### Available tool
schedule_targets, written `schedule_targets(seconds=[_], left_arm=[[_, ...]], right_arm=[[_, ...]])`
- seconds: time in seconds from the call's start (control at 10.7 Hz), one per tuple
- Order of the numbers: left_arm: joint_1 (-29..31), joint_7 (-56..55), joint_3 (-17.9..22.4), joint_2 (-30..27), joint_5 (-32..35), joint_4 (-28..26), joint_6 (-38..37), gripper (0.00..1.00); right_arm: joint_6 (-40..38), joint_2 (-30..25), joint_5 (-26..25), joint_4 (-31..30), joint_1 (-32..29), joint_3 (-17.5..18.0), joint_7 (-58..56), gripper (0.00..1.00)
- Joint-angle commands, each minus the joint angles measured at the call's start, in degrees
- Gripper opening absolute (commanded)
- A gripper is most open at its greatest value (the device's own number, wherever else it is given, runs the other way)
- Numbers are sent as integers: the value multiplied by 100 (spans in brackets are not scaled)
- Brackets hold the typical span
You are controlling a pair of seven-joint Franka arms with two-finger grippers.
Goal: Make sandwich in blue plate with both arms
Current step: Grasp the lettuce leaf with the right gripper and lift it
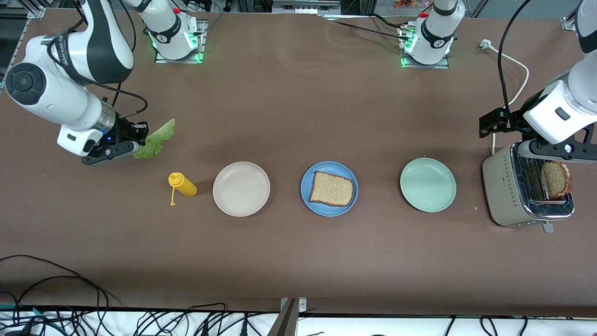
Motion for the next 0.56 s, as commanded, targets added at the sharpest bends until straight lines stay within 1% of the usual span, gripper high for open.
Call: schedule_targets(seconds=[0.0, 0.19, 0.37, 0.47], left_arm=[[6, 8, -11, -36, 92, 61, -97, 100], [6, 17, -11, -36, 83, 69, -97, 100], [6, 8, -11, -36, 83, 61, -97, 100], [6, 8, -11, -36, 83, 61, -97, 100]], right_arm=[[-421, 64, 189, 459, 148, 190, 330, 0], [-623, 370, 364, 960, 543, 172, 952, 0], [-624, 643, 418, 1311, 921, 172, 1777, 0], [-711, 853, 418, 1627, 1114, 172, 2147, 0]])
